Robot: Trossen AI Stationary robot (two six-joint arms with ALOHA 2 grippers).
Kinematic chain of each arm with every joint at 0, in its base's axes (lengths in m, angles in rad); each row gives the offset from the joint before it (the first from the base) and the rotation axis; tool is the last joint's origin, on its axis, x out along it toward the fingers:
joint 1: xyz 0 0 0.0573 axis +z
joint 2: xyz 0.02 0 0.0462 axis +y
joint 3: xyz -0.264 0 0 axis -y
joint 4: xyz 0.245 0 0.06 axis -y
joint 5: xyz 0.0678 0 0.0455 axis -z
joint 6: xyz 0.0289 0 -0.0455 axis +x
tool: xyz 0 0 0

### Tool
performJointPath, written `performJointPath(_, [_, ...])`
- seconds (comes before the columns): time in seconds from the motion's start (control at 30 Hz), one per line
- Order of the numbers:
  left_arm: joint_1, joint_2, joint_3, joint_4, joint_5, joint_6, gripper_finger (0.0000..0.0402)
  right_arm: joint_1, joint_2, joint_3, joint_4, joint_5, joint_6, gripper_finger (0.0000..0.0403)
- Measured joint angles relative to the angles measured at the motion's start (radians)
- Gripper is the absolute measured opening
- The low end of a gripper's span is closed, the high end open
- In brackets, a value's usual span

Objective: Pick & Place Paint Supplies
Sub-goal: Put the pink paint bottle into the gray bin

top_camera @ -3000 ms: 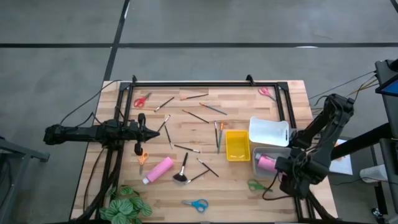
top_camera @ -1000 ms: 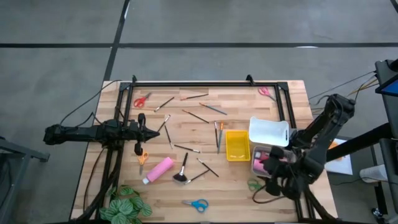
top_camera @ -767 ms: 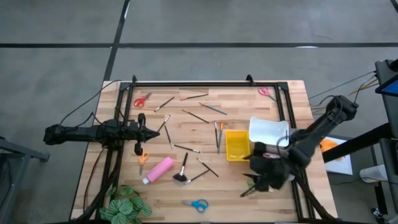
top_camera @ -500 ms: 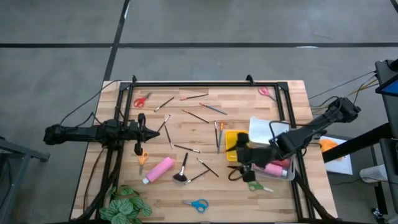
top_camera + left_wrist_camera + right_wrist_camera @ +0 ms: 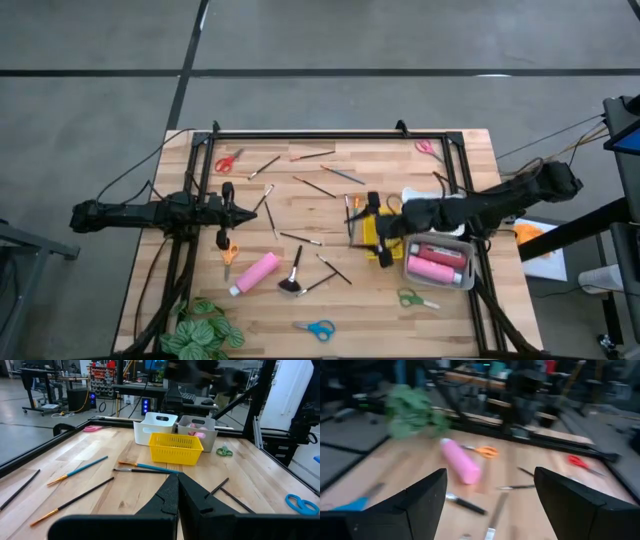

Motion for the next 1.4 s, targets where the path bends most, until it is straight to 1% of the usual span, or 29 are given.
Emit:
performJointPath(0.2, [0.000, 0.008, 0.000, 0.000, 0.000, 0.000, 0.0003, -0.116, -0.059, -0.065, 0.004, 0.000, 0.005, 0.0297])
performJointPath(0.37, [0.000, 0.017, 0.000, 0.000, 0.000, 0.000, 0.0003, -0.158, -0.092, -0.092, 0.005, 0.000, 0.032, 0.0297])
performJointPath(0.63, [0.000, 0.025, 0.000, 0.000, 0.000, 0.000, 0.0003, -0.160, -0.098, -0.098, 0.000, 0.003, -0.024, 0.0297])
performJointPath(0.73, [0.000, 0.025, 0.000, 0.000, 0.000, 0.000, 0.0003, -0.160, -0.097, -0.098, -0.002, 0.003, -0.002, 0.0297])
performJointPath(1.4, [0.000, 0.026, 0.000, 0.000, 0.000, 0.000, 0.0003, -0.159, -0.095, -0.097, -0.002, 0.003, 0.001, 0.0297])
